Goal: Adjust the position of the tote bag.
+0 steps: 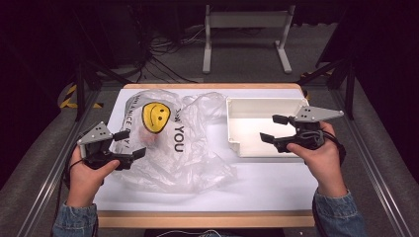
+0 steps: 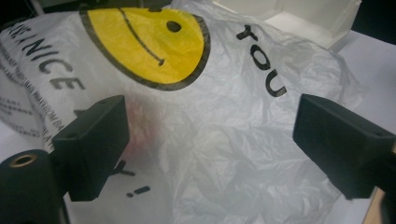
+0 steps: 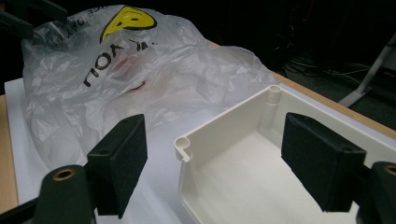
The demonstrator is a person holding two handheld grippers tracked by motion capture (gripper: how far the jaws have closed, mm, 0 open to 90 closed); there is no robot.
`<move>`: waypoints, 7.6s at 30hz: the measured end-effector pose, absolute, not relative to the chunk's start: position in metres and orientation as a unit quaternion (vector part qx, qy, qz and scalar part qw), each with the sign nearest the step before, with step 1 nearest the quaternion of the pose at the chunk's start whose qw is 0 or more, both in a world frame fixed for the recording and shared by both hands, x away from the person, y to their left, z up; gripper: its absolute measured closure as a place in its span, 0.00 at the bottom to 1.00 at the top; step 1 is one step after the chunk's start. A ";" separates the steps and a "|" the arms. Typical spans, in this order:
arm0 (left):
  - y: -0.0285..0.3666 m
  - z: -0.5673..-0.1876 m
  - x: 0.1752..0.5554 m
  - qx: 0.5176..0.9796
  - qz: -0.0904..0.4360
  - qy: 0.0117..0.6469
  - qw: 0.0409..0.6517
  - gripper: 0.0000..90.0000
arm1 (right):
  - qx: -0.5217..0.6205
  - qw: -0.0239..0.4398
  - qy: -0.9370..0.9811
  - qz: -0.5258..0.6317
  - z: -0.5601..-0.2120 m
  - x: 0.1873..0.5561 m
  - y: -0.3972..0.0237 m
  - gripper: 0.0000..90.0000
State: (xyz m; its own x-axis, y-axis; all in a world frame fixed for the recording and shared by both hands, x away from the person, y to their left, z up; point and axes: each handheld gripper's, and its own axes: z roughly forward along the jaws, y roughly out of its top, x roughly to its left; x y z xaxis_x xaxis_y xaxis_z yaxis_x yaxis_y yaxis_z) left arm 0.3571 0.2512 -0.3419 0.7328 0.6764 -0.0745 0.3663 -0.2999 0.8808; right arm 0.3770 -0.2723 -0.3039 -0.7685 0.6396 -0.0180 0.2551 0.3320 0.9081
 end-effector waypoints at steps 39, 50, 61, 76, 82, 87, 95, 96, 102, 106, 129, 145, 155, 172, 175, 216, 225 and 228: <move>0.151 -0.338 0.348 0.853 0.115 0.211 0.463 0.08 | 0.311 0.165 0.796 0.492 -0.323 0.374 -0.272 0.19; 0.129 -0.353 0.352 0.865 0.102 0.201 0.448 0.09 | 0.313 0.162 0.798 0.489 -0.326 0.371 -0.272 0.19; 0.119 -0.369 0.357 0.874 0.110 0.208 0.425 0.11 | 0.304 0.156 0.805 0.484 -0.327 0.372 -0.266 0.18; 0.121 -0.385 0.367 0.901 0.101 0.199 0.373 0.62 | 0.297 0.142 0.810 0.485 -0.329 0.372 -0.264 0.18; 0.129 -0.377 0.362 0.903 0.104 0.182 0.374 0.92 | 0.295 0.141 0.811 0.485 -0.329 0.373 -0.262 0.18; 0.139 -0.367 0.358 0.900 0.114 0.174 0.382 0.96 | 0.295 0.139 0.812 0.485 -0.331 0.375 -0.261 0.18; 0.168 -0.351 0.348 0.889 0.122 0.177 0.405 0.98 | 0.290 0.136 0.813 0.487 -0.331 0.381 -0.255 0.18; 0.171 -0.350 0.347 0.888 0.122 0.178 0.406 0.98 | 0.289 0.134 0.813 0.488 -0.331 0.382 -0.254 0.18; 0.196 -0.343 0.337 0.876 0.127 0.201 0.420 0.98 | 0.276 0.126 0.817 0.491 -0.331 0.390 -0.243 0.18; 0.211 -0.340 0.332 0.869 0.125 0.208 0.431 0.98 | 0.268 0.132 0.815 0.496 -0.330 0.394 -0.236 0.19; 0.291 -0.326 0.328 0.827 0.140 0.267 0.474 0.97 | 0.267 0.151 0.807 0.505 -0.335 0.400 -0.229 0.19; 0.317 -0.330 0.328 0.798 0.155 0.317 0.489 0.94 | 0.246 0.157 0.815 0.501 -0.342 0.411 -0.198 0.19; 0.318 -0.329 0.329 0.798 0.158 0.315 0.489 0.93 | 0.224 0.157 0.828 0.490 -0.347 0.431 -0.161 0.18; 0.315 -0.330 0.331 0.805 0.156 0.310 0.482 0.95 | 0.243 0.165 0.836 0.463 -0.348 0.480 -0.118 0.18; 0.315 -0.330 0.332 0.805 0.155 0.311 0.482 0.95 | 0.245 0.160 0.837 0.463 -0.350 0.487 -0.114 0.18; 0.294 -0.330 0.337 0.821 0.153 0.282 0.473 0.95 | 0.193 0.122 0.867 0.442 -0.311 0.417 -0.148 0.99; 0.293 -0.332 0.340 0.823 0.151 0.279 0.471 0.95 | 0.187 0.107 0.864 0.455 -0.312 0.384 -0.165 0.99; 0.293 -0.332 0.340 0.825 0.150 0.278 0.469 0.95 | 0.190 0.103 0.860 0.463 -0.315 0.373 -0.172 0.99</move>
State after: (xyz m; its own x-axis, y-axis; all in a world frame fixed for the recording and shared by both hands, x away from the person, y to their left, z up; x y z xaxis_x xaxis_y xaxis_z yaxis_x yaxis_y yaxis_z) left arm 0.3400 0.2929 -0.3318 0.8002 0.5996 -0.0139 0.3183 -0.4049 0.8571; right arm 0.3733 -0.1721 -0.3149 -0.9067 0.4219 -0.0004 0.2322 0.4998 0.8344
